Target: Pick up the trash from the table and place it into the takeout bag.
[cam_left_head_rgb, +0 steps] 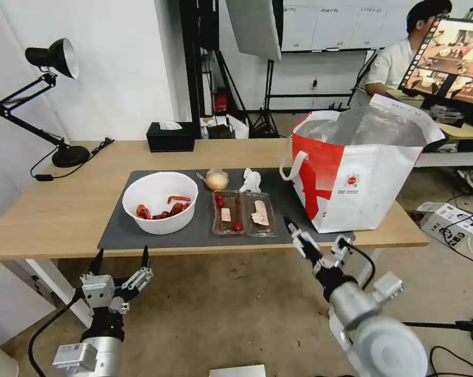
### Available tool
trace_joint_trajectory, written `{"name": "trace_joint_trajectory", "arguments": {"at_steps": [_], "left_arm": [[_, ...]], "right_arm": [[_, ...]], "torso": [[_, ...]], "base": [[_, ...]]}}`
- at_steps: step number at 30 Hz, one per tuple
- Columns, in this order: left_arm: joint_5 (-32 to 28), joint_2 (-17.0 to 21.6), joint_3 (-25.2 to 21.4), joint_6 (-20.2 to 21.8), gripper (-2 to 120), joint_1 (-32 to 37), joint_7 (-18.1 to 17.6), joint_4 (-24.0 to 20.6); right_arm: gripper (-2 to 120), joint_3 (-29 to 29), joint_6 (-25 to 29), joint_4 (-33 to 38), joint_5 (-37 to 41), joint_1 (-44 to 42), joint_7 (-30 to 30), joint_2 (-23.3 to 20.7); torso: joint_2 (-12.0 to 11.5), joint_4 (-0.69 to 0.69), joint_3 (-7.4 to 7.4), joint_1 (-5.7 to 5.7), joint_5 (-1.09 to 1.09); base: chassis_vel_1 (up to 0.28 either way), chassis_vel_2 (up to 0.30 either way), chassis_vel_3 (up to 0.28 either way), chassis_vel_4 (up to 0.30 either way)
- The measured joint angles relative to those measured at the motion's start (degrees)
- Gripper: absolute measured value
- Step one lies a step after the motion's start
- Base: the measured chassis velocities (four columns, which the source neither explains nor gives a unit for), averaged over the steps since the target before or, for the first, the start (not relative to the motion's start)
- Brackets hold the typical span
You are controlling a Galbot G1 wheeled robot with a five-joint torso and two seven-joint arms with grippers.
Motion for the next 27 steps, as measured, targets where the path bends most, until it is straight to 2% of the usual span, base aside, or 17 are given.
{"name": "trace_joint_trajectory", "arguments": {"at_steps": [3, 13, 19, 27], "left_arm": [[0.50, -1.10, -0.35, -0.18, 100, 1.00, -0.04, -0.01], [0.76, -2.84, -1.07, -0.22, 100, 3.43, -0.02, -2.64], [-0.92, -2.87, -2.94, -0.23, 100, 3.93, 0.49, -4.02], [-1.55, -2.81, -4.60, -0.28, 100, 3.49, 1.36, -3.70]], "right_arm": [[100, -2.14, 0.25, -2.45, 3.59, 3.16, 2.49, 0.73], [100, -7.30, 2.77, -5.78, 4.22, 8.51, 8.27, 2.36], [100, -8.00, 4.47, -6.60, 4.46, 10.67, 9.73, 2.89], [100, -9.30, 5.70, -9.50, 4.88, 11.94, 9.67, 3.78]], "torso": [[0.00, 0.00, 0.00, 0.00, 0.00], [0.00, 0.00, 0.00, 0.00, 0.00], [0.00, 0.00, 0.00, 0.00, 0.00], [0.00, 0.00, 0.00, 0.00, 0.00]], "base": [[0.000, 0.000, 0.000, 0.000], [0.000, 0.000, 0.000, 0.000], [0.000, 0.000, 0.000, 0.000], [0.000, 0.000, 0.000, 0.000]]}}
